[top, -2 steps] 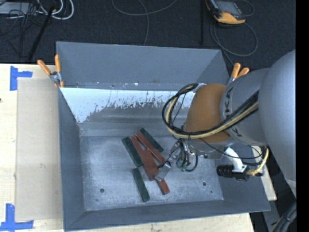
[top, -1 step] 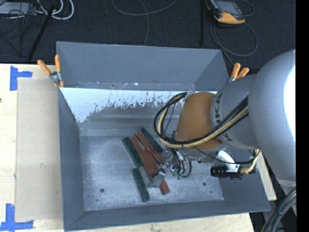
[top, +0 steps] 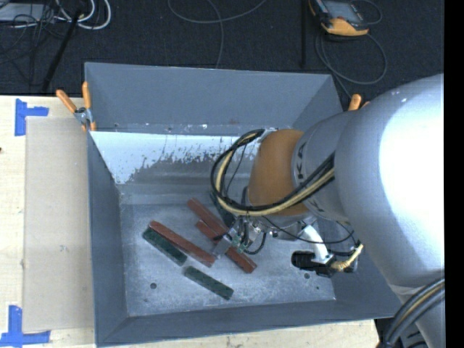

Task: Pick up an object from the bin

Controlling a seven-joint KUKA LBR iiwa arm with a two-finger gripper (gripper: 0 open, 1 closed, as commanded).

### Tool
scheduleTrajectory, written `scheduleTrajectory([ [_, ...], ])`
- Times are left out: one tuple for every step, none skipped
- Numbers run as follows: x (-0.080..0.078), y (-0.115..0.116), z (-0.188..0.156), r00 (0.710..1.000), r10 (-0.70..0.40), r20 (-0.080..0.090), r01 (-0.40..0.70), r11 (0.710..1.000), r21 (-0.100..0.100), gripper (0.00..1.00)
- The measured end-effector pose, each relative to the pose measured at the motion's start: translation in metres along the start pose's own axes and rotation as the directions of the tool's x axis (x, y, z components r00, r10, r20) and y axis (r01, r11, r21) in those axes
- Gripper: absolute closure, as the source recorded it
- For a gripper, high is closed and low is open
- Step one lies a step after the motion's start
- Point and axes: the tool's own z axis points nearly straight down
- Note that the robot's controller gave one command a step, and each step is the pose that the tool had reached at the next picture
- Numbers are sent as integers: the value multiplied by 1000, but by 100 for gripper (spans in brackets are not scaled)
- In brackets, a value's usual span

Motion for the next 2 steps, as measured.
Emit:
scheduleTrajectory([
  [0, 0, 0, 1000, -1, 0, 1, 1000, 0, 100],
  [0, 0, -1, 1000, -2, -2, 2, 1000, 1, 100],
])
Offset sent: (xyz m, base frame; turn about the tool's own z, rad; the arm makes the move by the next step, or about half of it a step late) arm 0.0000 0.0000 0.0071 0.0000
